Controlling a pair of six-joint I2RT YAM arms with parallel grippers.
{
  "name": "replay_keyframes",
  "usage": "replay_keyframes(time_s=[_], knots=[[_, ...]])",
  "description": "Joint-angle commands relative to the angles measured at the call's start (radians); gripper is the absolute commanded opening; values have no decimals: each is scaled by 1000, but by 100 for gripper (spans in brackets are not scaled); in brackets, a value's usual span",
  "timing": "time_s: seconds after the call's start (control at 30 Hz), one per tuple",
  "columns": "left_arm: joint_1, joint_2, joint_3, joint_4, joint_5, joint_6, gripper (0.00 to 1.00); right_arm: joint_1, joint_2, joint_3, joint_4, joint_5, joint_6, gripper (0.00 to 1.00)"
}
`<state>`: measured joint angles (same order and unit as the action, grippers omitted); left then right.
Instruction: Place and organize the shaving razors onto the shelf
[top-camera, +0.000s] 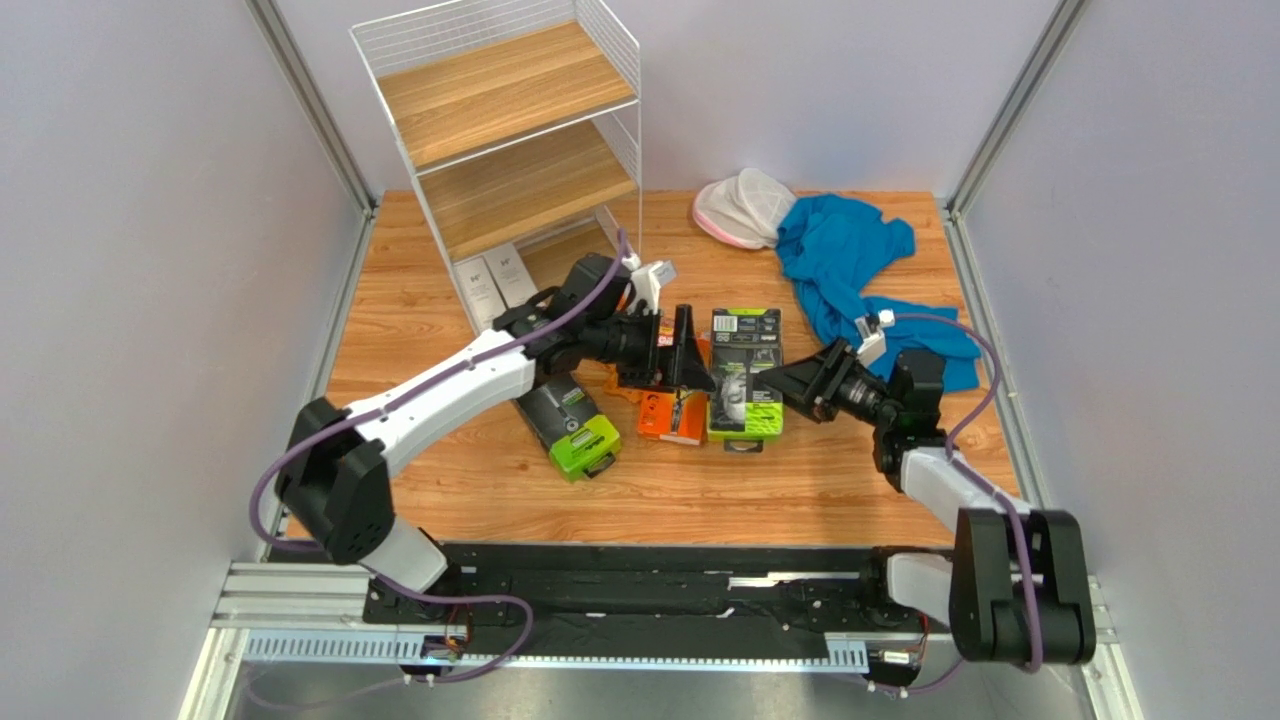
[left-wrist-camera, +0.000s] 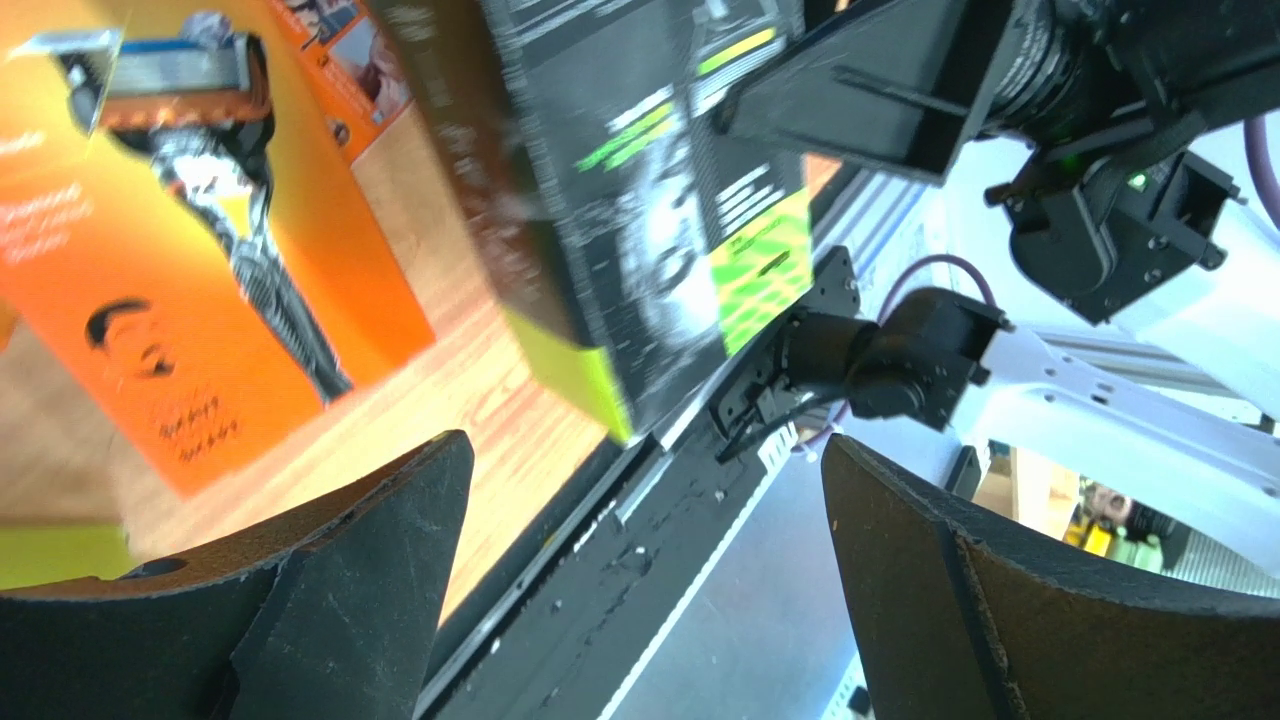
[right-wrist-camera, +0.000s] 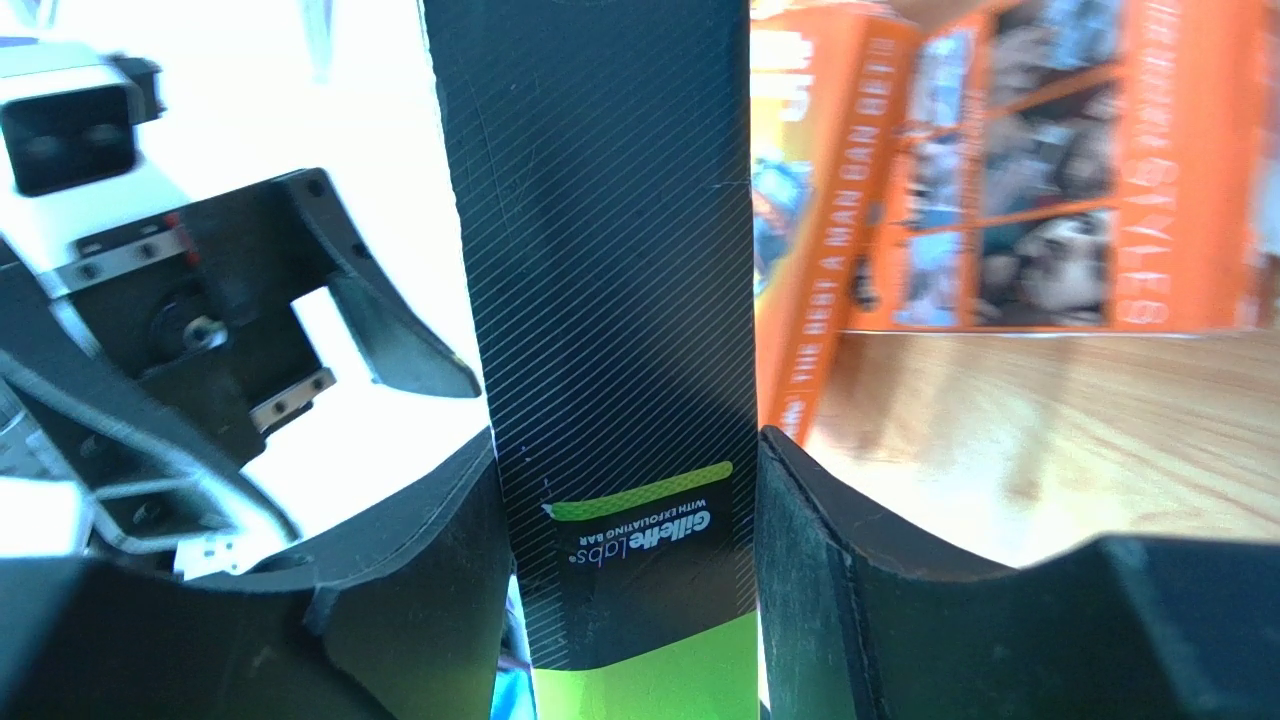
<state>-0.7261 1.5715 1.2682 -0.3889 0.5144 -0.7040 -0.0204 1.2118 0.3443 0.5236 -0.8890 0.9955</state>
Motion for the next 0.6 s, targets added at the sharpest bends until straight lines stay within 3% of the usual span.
replay_keyframes(time_s=[0.0, 0.2, 0.37, 0.57], knots=[[24, -172, -90, 82, -5, 5, 96, 5, -151, 87, -106, -74, -54, 22], [30, -294, -167, 97, -16, -9, 97, 16, -244, 127, -135, -128, -18, 22], [30, -311, -230, 260, 61, -72, 97, 131, -258, 169, -146, -133, -20, 22], [30, -307, -266, 283, 64, -92, 97, 276, -250, 257, -215, -91, -72, 22]])
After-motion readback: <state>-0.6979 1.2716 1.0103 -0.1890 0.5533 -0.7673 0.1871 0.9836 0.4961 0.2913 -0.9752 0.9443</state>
